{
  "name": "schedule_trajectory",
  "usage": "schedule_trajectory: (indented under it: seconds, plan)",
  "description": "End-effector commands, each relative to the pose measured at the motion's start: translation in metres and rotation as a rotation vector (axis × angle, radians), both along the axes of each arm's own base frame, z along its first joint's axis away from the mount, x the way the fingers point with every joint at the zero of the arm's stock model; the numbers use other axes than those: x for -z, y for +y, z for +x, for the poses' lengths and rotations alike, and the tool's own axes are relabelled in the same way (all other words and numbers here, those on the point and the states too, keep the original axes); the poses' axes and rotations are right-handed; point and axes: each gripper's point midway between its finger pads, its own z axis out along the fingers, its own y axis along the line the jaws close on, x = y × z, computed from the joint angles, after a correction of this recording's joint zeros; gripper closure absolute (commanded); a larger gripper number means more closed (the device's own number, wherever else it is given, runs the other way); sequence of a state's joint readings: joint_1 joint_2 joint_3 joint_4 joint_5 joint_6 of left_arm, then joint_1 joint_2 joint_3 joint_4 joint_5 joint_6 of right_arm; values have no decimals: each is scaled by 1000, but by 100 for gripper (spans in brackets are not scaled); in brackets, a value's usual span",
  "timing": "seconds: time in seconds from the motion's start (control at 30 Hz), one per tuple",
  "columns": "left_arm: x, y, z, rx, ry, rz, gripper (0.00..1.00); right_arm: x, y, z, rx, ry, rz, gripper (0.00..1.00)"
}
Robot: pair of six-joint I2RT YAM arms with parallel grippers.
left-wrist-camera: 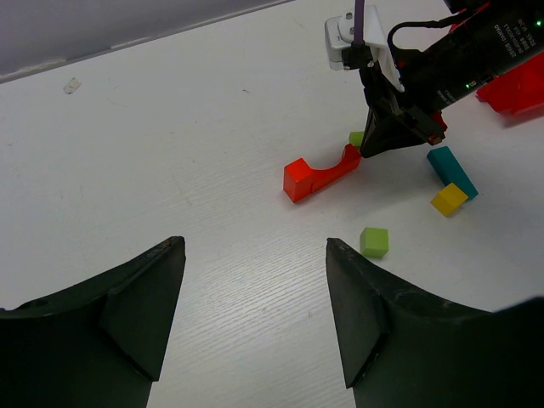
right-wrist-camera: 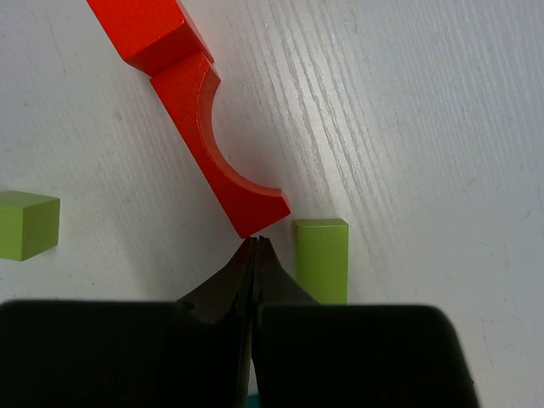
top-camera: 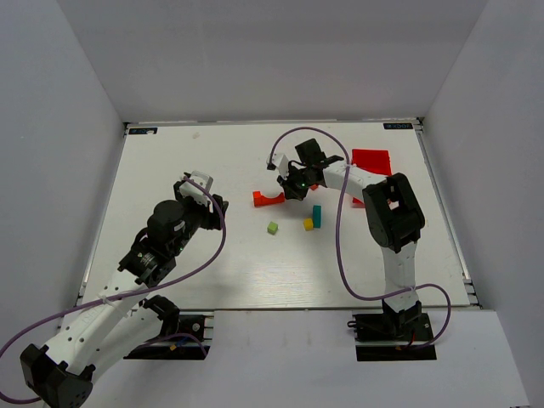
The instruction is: Build the wood block tower
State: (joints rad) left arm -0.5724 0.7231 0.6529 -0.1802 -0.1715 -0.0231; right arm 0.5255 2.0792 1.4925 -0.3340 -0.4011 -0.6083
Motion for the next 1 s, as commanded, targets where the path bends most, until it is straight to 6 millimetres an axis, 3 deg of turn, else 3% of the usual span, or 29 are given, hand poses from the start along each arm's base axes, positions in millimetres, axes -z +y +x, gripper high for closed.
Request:
schedule_trajectory:
  seconds: [0.0,0.47,0.53,0.97]
  plan:
    - [-1,1,-1,3,-1,2,23,-6,9,3,-16,-7,35,100]
    - [-1,1,-1,3,-1,2,23,-4,10,1,-19,-1,31,100]
    - [-1,1,-1,3,-1,2,23,-12,12,0,-25,-11,39,100]
    - [-1,1,-1,3,-1,2,23,-5,10,-1,-24,7,33,100]
